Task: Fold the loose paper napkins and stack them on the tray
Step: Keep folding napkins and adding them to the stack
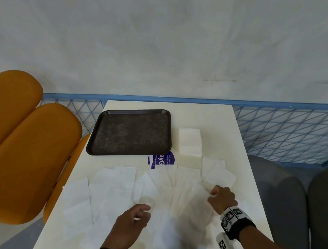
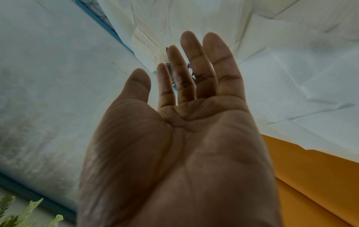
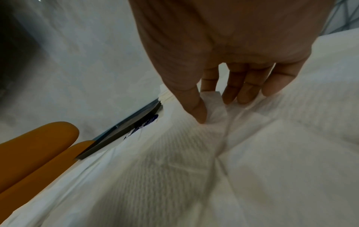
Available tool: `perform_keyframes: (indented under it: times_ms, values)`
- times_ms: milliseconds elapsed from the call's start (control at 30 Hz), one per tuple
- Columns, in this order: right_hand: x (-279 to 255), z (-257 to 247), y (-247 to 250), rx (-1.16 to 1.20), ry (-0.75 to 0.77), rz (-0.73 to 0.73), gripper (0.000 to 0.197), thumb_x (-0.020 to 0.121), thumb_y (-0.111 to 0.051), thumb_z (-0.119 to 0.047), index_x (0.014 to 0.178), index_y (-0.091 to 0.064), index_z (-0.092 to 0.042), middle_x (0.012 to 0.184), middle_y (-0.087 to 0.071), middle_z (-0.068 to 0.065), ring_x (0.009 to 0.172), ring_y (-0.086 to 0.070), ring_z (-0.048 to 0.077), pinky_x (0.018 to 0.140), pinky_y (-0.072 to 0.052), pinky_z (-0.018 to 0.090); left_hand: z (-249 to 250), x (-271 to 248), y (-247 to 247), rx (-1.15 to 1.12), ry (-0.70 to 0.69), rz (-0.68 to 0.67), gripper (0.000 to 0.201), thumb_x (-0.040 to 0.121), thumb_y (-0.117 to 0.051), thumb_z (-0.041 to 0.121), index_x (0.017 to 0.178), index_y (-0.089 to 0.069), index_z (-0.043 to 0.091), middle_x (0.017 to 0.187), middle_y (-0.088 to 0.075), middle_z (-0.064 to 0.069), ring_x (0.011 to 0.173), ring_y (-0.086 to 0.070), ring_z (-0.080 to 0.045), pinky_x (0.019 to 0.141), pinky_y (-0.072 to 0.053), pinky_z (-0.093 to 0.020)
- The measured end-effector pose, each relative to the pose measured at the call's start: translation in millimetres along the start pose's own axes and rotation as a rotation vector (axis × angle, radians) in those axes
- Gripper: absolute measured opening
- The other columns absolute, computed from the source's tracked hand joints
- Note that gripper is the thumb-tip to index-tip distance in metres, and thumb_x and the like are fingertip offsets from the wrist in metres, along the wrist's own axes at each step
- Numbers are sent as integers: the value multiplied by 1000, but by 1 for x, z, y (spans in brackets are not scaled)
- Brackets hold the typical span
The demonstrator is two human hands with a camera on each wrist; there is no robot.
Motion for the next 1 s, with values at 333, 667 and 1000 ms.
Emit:
perform_keyframes:
  times_ms: [333, 667, 1000]
  values:
    - [4, 8, 11, 260, 68, -29, 33, 81, -68, -16, 111, -59, -27, 104, -63, 1, 95, -59, 19, 87, -49, 30, 6, 6, -2, -6, -5, -24, 15, 93, -61, 38, 105, -68, 43, 94, -73, 16, 86, -70, -1, 84, -55, -32]
    - [-90, -119, 99, 913, 493, -427, 27, 80, -63, -5, 105, -69, -11, 96, -69, 7, 84, -62, 19, 70, -50, 27, 75, 13, -8, -148, -229, -10, 93, 71, -83, 58, 146, -28, 55, 137, -44, 39, 128, -43, 15, 104, -42, -18]
    - [-135, -165, 150, 1149, 539, -561, 29, 95, -51, 7, 115, -65, -8, 98, -68, 14, 85, -64, 27, 71, -52, 33, 136, 1, -32, -342, -315, -171, 17, 90, -75, 18, 107, -78, 18, 108, -78, 1, 104, -72, -16, 93, -55, -31]
Point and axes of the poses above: each hand's wrist, its own x-axis towards the middle knuckle, its own y-axis out of the back of the hand, z = x × y, the point moved 9 cm from there along x, towards the middle knuckle
